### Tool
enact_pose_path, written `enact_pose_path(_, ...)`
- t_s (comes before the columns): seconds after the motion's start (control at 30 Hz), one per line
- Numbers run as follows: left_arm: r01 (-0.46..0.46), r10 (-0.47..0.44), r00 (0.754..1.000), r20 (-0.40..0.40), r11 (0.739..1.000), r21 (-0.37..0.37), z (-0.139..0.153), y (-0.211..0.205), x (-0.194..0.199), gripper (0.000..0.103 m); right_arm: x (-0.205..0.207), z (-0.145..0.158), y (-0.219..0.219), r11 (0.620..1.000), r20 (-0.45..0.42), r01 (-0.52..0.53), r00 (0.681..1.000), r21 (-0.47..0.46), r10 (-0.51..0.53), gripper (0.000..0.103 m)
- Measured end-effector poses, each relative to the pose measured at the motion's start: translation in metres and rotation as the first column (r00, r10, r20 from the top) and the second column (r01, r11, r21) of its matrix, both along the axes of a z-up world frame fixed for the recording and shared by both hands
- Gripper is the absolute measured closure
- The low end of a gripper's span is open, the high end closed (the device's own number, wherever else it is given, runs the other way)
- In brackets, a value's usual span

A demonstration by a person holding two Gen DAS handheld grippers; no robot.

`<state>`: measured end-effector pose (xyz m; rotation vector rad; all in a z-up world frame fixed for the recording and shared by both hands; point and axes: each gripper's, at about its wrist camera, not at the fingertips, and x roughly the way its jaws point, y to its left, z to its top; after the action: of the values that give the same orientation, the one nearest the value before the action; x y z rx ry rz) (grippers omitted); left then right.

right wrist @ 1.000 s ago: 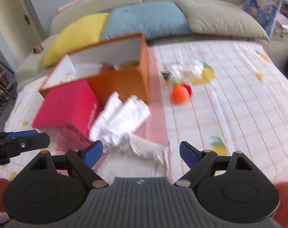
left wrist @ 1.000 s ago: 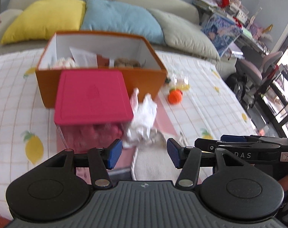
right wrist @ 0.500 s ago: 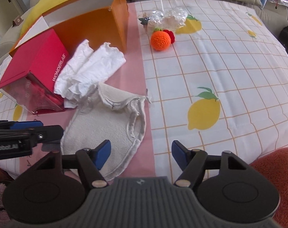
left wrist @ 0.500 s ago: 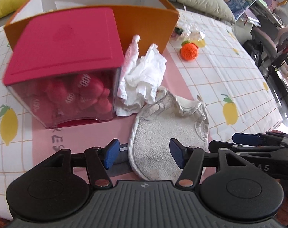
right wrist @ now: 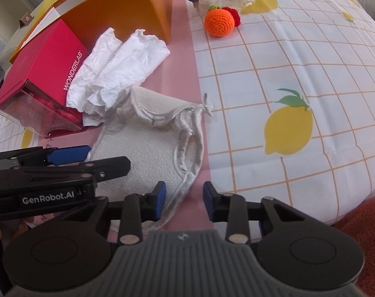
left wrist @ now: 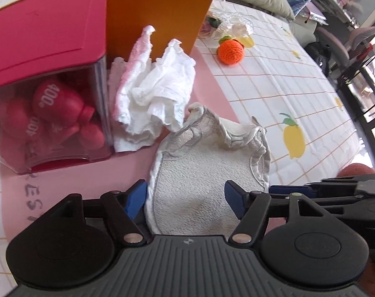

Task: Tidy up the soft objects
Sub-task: 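Return to the pile and grasp the grey terry bib with right tool, then grasp the bib edge with left tool while right tool releases it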

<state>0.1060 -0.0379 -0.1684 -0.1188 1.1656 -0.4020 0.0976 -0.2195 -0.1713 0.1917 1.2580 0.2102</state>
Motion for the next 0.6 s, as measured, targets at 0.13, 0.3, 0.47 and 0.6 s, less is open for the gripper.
enact_pose_path(0.13,-0.018,0.014,0.999,-0.044,0.996,-0.088,-0.002,0.003,0.001,0.029,0.001,-0.001,-0.004,0.999,-0.002,0.022,1.000,0.026,-0.022,0.079)
enact_pose_path(0.3,-0.052,0.024,0.992,-0.125,0.973,-0.227,-0.008,0.005,0.000,0.039,0.002,-0.004,-0.009,0.998,-0.007,0.048,0.999,0.050,-0.048,0.082)
enact_pose_path(0.47,-0.070,0.025,0.985,-0.168,0.960,-0.272,-0.012,0.002,0.002,0.039,0.003,-0.007,-0.014,0.994,-0.017,0.077,0.997,0.073,-0.076,0.085)
enact_pose_path(0.6,-0.128,0.070,0.978,-0.199,0.948,-0.292,-0.014,0.004,0.004,0.037,0.003,-0.007,-0.012,0.995,-0.016,0.077,0.997,0.070,-0.076,0.085)
